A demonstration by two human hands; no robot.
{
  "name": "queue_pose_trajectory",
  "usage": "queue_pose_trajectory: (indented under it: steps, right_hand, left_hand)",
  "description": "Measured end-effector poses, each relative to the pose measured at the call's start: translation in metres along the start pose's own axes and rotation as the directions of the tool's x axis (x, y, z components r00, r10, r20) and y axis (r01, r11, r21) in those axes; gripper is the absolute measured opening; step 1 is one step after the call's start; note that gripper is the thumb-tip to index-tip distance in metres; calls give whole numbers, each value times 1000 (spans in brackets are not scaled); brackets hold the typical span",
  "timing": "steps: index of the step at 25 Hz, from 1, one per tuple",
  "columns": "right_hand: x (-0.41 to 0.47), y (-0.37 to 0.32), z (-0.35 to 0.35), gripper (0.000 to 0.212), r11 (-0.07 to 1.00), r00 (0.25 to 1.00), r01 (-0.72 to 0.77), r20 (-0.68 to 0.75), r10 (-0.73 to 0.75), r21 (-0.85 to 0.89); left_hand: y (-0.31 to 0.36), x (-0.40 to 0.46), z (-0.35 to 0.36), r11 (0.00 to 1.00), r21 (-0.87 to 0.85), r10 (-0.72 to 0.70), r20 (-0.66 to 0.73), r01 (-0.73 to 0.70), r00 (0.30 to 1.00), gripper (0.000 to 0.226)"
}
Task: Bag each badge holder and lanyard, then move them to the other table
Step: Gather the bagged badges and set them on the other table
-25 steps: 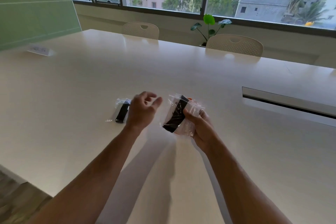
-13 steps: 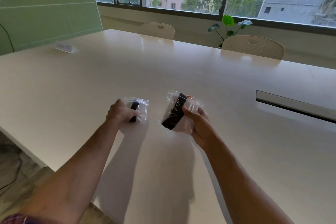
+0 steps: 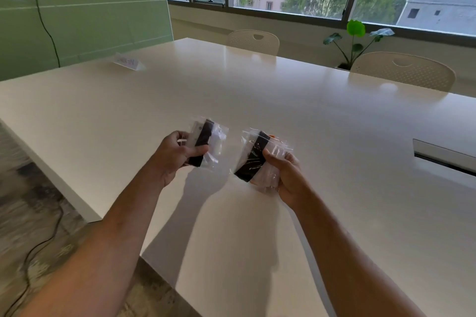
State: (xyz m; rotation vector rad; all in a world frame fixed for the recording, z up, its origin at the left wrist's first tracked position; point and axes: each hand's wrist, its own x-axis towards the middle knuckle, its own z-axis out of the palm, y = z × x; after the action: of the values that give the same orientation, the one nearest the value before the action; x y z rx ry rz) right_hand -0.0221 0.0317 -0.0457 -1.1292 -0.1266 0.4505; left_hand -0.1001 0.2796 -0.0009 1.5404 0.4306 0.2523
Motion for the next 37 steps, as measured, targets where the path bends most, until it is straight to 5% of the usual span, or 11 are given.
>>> queue_pose_trajectory:
  steps: [4,10,23,29,37]
  right_hand:
    - [28,13,55,45,1000,1000,-15,-21,15,-26]
    - [71,50,168,45,999,995,29,96,-25,-34]
    - [178,129,324,28,998,988,-22,150,31,-63]
    - [265,162,382,50,997,971,-11,235,30,-82]
    - [364,179,476,50,997,990,-25,137,35,-73]
  left_hand:
    - [20,2,-43,964,-240,143,115,-113,983,49]
    - [19,29,-111,978,-163,150,141,-127,979,55]
    - [2,131,-261,984,-17,179,73,-178,981,29]
    - [-4,212,-336,990,-81,122,84,-115,989,30]
    - [24,327,-429,996,-55,72,140,-65,988,23]
